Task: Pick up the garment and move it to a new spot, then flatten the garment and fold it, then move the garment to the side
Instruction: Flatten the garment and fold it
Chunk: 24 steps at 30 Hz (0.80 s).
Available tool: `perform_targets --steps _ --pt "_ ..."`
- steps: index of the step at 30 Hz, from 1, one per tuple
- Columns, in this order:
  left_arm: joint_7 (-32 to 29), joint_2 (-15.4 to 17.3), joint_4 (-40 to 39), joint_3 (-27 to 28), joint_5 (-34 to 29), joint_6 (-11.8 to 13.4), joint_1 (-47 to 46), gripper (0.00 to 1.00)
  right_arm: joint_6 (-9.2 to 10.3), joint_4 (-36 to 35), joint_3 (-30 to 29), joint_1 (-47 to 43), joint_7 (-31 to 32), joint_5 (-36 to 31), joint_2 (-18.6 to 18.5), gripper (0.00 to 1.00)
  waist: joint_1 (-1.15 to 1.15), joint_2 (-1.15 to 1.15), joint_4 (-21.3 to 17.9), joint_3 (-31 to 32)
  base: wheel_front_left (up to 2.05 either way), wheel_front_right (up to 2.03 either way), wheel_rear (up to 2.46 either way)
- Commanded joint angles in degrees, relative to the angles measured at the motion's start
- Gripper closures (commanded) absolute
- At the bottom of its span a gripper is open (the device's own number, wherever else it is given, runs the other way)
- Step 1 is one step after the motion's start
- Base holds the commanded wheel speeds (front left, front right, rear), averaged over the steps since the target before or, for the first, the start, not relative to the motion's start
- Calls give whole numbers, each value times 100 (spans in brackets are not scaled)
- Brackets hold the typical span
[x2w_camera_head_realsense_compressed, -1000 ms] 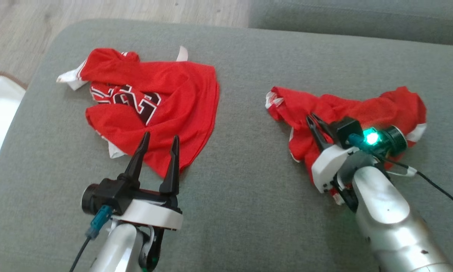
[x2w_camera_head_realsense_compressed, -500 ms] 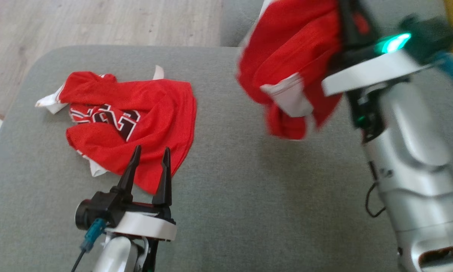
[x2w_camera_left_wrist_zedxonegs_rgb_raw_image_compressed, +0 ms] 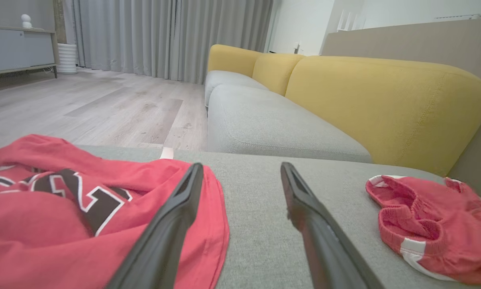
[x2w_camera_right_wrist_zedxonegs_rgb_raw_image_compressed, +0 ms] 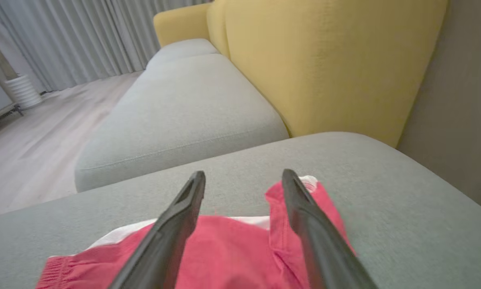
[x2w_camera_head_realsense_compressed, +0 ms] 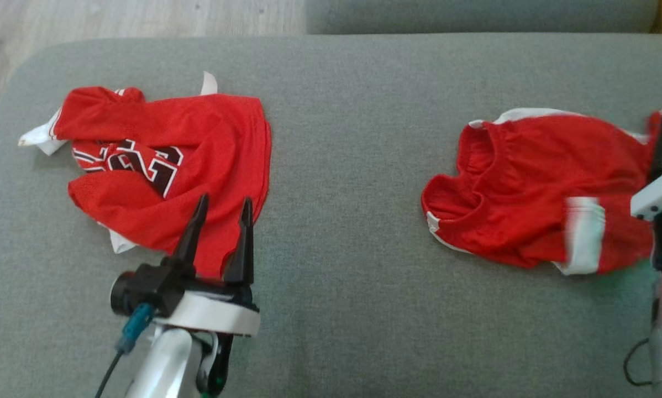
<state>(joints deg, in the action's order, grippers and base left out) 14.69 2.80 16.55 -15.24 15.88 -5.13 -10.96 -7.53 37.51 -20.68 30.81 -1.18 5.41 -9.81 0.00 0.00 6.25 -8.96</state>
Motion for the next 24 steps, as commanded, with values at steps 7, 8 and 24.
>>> perform_targets --steps 7,8,24 --pt "30 8 -126 177 -73 -31 -326 0 4 -513 463 184 -669 -275 357 0 0 0 -149 -51 0 0 0" --pt "30 8 -131 180 -62 -29 -326 0 4 -616 566 118 -735 -263 401 0 0 0 -169 -28 0 0 0" --pt "30 8 -259 48 11 4 -160 0 4 -2015 2415 -1944 -1314 695 690 0 0 0 -384 261 0 0 0"
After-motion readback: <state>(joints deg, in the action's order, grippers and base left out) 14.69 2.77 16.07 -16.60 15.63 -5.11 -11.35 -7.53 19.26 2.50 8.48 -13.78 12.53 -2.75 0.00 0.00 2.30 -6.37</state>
